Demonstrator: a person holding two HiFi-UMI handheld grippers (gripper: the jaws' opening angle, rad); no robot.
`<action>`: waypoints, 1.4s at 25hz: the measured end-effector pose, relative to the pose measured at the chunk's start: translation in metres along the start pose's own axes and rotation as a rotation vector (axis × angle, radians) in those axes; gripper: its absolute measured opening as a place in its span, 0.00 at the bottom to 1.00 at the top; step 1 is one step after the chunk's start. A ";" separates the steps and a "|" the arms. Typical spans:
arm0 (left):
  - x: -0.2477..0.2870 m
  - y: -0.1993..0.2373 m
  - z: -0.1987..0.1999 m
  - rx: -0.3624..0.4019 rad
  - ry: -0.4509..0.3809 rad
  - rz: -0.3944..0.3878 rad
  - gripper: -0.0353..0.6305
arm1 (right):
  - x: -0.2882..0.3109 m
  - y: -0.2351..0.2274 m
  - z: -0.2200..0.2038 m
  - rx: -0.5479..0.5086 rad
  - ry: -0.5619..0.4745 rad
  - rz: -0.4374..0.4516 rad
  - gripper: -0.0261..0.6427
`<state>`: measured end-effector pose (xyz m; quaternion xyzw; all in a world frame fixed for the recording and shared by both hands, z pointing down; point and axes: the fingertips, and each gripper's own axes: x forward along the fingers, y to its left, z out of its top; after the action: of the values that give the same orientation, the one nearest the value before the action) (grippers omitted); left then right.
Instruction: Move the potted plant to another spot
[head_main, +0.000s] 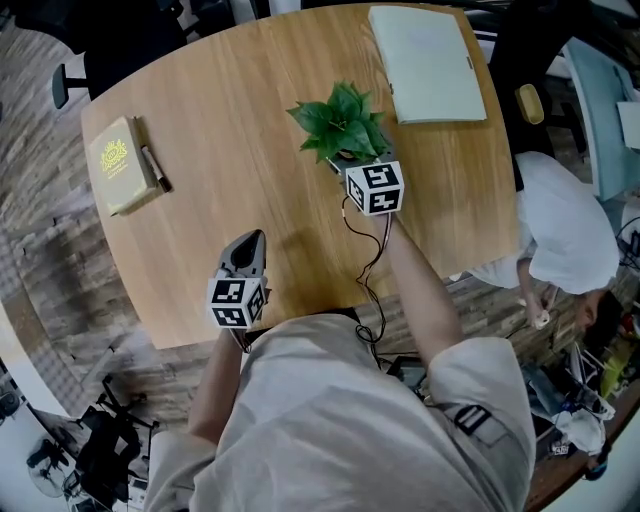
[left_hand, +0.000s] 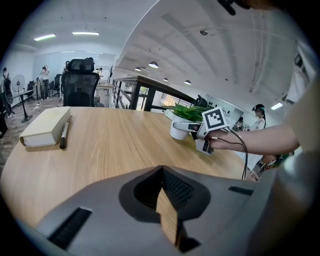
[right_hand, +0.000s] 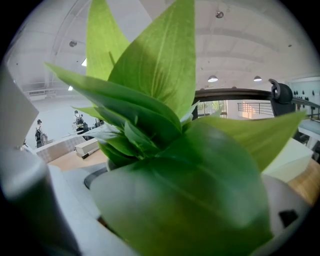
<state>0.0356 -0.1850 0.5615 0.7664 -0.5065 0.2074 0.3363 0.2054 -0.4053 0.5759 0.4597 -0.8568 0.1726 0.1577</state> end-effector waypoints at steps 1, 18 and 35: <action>0.001 0.001 0.000 0.000 0.000 0.000 0.07 | 0.001 0.000 -0.002 0.001 0.005 0.000 0.81; 0.043 0.017 0.021 -0.013 -0.020 0.006 0.07 | 0.004 0.002 -0.022 0.026 0.032 -0.006 0.81; 0.040 0.011 0.018 -0.022 -0.020 0.011 0.07 | -0.002 0.003 -0.040 0.035 0.075 -0.011 0.83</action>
<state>0.0411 -0.2268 0.5787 0.7619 -0.5162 0.1960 0.3384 0.2083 -0.3850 0.6104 0.4600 -0.8447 0.2039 0.1827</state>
